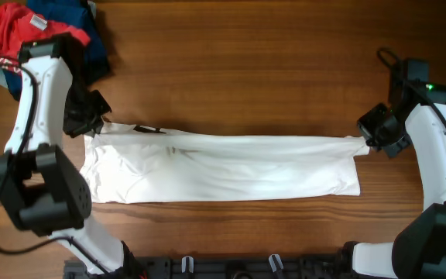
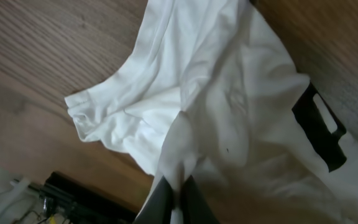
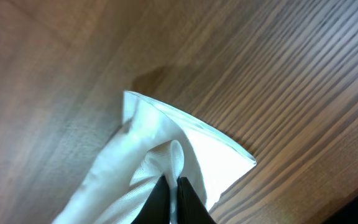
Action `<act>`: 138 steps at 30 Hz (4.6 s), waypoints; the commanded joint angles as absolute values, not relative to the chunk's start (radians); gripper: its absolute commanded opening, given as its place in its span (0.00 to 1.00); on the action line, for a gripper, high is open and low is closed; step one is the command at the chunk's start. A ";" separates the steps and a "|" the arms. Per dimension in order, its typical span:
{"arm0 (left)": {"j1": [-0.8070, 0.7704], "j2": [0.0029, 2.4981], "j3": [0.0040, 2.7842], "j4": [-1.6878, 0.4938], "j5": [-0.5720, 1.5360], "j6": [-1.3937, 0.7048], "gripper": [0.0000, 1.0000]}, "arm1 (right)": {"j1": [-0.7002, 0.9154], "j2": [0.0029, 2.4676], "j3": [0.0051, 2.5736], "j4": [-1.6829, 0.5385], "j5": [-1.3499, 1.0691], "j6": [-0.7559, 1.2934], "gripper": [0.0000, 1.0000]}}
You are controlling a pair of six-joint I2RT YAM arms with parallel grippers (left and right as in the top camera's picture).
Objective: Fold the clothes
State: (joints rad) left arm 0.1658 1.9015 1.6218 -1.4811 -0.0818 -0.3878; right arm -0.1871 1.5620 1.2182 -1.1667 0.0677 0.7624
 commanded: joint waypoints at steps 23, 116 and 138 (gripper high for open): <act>0.180 1.829 1.294 -1.382 -0.103 -0.454 0.04 | -0.193 1.507 1.007 -1.111 0.070 0.801 0.04; 0.165 1.762 1.356 -1.252 0.123 -0.367 1.00 | -0.407 1.580 0.689 -0.718 -0.425 0.266 0.23; 0.165 1.762 1.356 -1.248 0.123 -0.368 1.00 | -0.031 1.505 0.889 -0.950 0.027 0.543 0.04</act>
